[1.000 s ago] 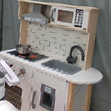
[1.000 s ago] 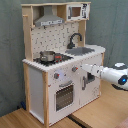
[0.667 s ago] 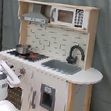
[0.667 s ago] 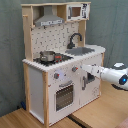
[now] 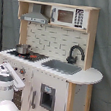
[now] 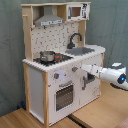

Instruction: Play with the kitchen

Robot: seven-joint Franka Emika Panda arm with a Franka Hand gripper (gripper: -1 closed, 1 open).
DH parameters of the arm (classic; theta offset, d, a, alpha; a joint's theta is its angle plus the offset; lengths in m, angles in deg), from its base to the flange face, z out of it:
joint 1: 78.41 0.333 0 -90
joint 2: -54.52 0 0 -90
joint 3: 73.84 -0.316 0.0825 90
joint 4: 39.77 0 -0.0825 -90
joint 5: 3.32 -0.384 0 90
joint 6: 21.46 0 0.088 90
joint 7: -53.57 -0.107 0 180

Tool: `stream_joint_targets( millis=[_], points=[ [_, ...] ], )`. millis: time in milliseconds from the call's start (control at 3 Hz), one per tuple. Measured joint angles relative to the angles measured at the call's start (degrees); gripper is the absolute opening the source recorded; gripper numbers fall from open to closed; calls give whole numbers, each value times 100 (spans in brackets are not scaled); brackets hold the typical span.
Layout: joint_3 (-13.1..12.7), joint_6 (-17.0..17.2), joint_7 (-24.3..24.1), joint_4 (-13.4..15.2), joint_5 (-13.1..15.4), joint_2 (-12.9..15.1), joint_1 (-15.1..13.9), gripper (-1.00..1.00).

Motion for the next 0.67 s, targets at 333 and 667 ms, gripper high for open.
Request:
stream_joint_targets(
  millis=[333, 667],
  points=[
    [-78, -335, -9, -85, -265, 1, -368, 100],
    [-370, -333, -11, -192, -756, 0, -495, 100]
  ],
)
